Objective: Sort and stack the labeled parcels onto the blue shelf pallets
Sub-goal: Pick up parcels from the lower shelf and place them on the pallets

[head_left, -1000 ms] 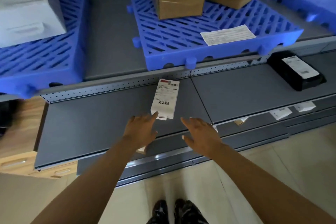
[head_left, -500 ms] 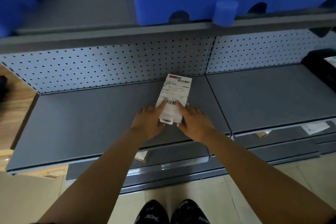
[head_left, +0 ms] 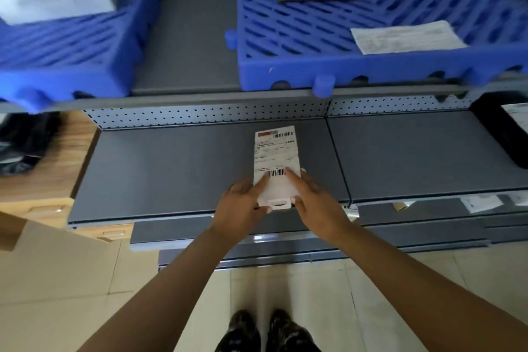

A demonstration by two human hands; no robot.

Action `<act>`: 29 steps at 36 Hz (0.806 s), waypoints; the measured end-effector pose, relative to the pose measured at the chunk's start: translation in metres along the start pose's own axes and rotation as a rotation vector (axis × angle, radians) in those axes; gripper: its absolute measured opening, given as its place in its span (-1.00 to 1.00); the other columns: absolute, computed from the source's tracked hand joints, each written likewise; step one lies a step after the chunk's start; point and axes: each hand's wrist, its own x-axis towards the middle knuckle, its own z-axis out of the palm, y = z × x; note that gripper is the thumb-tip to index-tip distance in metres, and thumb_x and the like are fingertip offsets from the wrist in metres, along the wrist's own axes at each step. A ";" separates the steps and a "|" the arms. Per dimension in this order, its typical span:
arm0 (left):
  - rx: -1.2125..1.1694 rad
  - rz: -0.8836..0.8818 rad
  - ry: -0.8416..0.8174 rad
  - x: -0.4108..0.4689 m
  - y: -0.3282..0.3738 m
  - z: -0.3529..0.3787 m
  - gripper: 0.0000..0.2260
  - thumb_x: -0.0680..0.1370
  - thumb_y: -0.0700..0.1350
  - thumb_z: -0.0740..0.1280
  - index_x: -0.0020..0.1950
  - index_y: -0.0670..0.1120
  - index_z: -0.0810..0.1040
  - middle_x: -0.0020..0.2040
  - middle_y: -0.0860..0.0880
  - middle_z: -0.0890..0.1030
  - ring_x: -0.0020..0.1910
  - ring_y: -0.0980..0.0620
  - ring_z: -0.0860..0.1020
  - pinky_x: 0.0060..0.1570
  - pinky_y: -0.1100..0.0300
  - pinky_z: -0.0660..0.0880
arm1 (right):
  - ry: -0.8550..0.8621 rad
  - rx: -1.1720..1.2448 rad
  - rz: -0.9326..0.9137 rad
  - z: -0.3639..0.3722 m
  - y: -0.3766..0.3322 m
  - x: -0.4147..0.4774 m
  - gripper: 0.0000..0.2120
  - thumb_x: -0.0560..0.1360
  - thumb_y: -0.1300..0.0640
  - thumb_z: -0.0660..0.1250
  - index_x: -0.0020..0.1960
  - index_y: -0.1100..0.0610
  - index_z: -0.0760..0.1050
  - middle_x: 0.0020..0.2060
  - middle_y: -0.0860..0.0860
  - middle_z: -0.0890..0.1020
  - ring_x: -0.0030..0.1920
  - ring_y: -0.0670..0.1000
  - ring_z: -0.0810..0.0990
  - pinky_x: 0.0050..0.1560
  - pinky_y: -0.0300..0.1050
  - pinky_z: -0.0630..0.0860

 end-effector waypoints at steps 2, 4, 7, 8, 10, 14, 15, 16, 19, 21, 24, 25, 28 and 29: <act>-0.027 0.030 0.035 -0.013 0.007 -0.008 -0.37 0.48 0.05 0.34 0.51 -0.05 0.26 0.28 -0.22 0.50 0.16 -0.26 0.51 0.12 -0.10 0.54 | 0.018 0.008 -0.016 -0.009 -0.008 -0.014 -0.35 0.61 0.16 0.17 0.54 -0.11 -0.12 0.54 0.01 0.05 0.33 0.14 0.38 0.19 0.00 0.50; -0.026 0.062 0.076 -0.025 0.013 -0.017 -0.37 0.44 0.06 0.31 0.49 -0.09 0.31 0.24 -0.23 0.53 0.10 -0.26 0.55 0.03 -0.12 0.58 | 0.035 -0.008 -0.025 -0.016 -0.016 -0.027 -0.37 0.61 0.14 0.16 0.55 -0.10 -0.11 0.54 0.01 0.07 0.27 0.13 0.43 0.12 -0.02 0.54; -0.004 0.106 0.141 -0.044 0.024 -0.029 -0.38 0.43 0.06 0.32 0.46 -0.11 0.35 0.23 -0.22 0.56 0.08 -0.25 0.57 0.00 -0.13 0.59 | 0.059 -0.024 -0.029 -0.023 -0.030 -0.047 -0.39 0.62 0.10 0.13 0.55 -0.09 -0.11 0.54 0.00 0.07 0.19 0.14 0.50 0.06 0.00 0.57; 0.004 0.108 0.162 -0.052 0.027 -0.034 -0.38 0.43 0.06 0.32 0.46 -0.10 0.35 0.23 -0.22 0.56 0.10 -0.26 0.57 0.01 -0.14 0.59 | 0.073 -0.021 -0.031 -0.024 -0.035 -0.054 -0.40 0.62 0.11 0.13 0.55 -0.08 -0.09 0.54 0.00 0.07 0.17 0.14 0.51 0.04 0.00 0.57; 0.012 0.114 0.193 -0.068 0.032 -0.042 -0.37 0.44 0.07 0.33 0.48 -0.09 0.33 0.26 -0.22 0.54 0.16 -0.26 0.54 0.07 -0.15 0.56 | 0.113 -0.017 -0.047 -0.026 -0.048 -0.067 -0.40 0.62 0.13 0.15 0.55 -0.06 -0.06 0.53 0.02 0.09 0.14 0.16 0.54 -0.01 0.00 0.56; 0.021 0.141 0.225 -0.107 0.036 -0.059 -0.36 0.43 0.01 0.39 0.48 -0.10 0.34 0.28 -0.24 0.52 0.19 -0.27 0.51 0.11 -0.16 0.53 | 0.167 -0.020 -0.069 -0.024 -0.075 -0.100 -0.41 0.62 0.13 0.14 0.54 -0.06 -0.07 0.54 0.04 0.08 0.25 0.18 0.47 0.12 0.05 0.52; 0.032 0.158 0.239 -0.118 0.036 -0.064 -0.36 0.40 -0.02 0.42 0.46 -0.12 0.37 0.25 -0.24 0.54 0.17 -0.28 0.52 0.09 -0.16 0.54 | 0.176 -0.023 -0.072 -0.023 -0.083 -0.109 -0.41 0.63 0.12 0.13 0.54 -0.08 -0.09 0.54 0.03 0.07 0.27 0.16 0.45 0.15 0.05 0.51; 0.047 0.177 0.267 -0.129 0.036 -0.068 -0.35 0.36 -0.06 0.47 0.42 -0.14 0.41 0.21 -0.24 0.57 0.14 -0.28 0.55 0.06 -0.16 0.56 | 0.188 -0.020 -0.074 -0.021 -0.090 -0.118 -0.41 0.63 0.10 0.12 0.54 -0.10 -0.10 0.54 0.02 0.07 0.28 0.16 0.44 0.18 0.05 0.49; 0.097 0.238 0.348 -0.170 0.035 -0.081 -0.31 0.27 -0.16 0.60 0.37 -0.15 0.47 0.15 -0.22 0.61 0.11 -0.27 0.58 0.03 -0.16 0.57 | 0.230 -0.011 -0.099 -0.014 -0.117 -0.148 -0.40 0.63 0.07 0.12 0.51 -0.18 -0.16 0.53 0.00 0.10 0.31 0.13 0.41 0.20 0.04 0.47; 0.128 0.270 0.390 -0.197 0.030 -0.090 -0.32 0.28 -0.19 0.60 0.37 -0.14 0.46 0.15 -0.21 0.62 0.14 -0.26 0.57 0.07 -0.15 0.55 | 0.263 -0.012 -0.124 -0.010 -0.137 -0.168 -0.39 0.63 0.07 0.13 0.50 -0.19 -0.17 0.53 -0.03 0.12 0.32 0.09 0.39 0.21 -0.03 0.45; 0.155 0.302 0.457 -0.237 0.023 -0.108 -0.39 0.35 -0.20 0.53 0.38 -0.14 0.45 0.15 -0.19 0.62 0.15 -0.25 0.56 0.13 -0.12 0.50 | 0.314 0.018 -0.160 -0.007 -0.172 -0.196 -0.41 0.63 0.10 0.15 0.52 -0.16 -0.09 0.52 -0.05 0.14 0.33 0.08 0.38 0.22 -0.06 0.42; 0.161 0.310 0.486 -0.249 0.021 -0.115 -0.41 0.35 -0.20 0.52 0.37 -0.15 0.47 0.14 -0.20 0.63 0.14 -0.25 0.57 0.12 -0.11 0.51 | 0.331 0.030 -0.171 -0.007 -0.184 -0.204 -0.41 0.62 0.10 0.15 0.52 -0.16 -0.07 0.52 -0.05 0.14 0.33 0.08 0.37 0.23 -0.04 0.42; 0.175 0.338 0.556 -0.280 0.016 -0.139 -0.47 0.40 -0.20 0.48 0.35 -0.14 0.46 0.14 -0.21 0.63 0.14 -0.25 0.56 0.12 -0.13 0.52 | 0.375 0.042 -0.216 -0.007 -0.215 -0.223 -0.42 0.62 0.08 0.15 0.52 -0.19 -0.05 0.52 -0.09 0.13 0.34 0.08 0.35 0.22 0.02 0.45; 0.178 0.350 0.575 -0.289 0.014 -0.147 -0.52 0.45 -0.17 0.41 0.37 -0.12 0.44 0.16 -0.20 0.62 0.16 -0.24 0.54 0.14 -0.11 0.51 | 0.390 0.046 -0.235 -0.008 -0.225 -0.227 -0.41 0.62 0.08 0.16 0.53 -0.19 -0.04 0.52 -0.09 0.14 0.35 0.08 0.35 0.22 0.04 0.45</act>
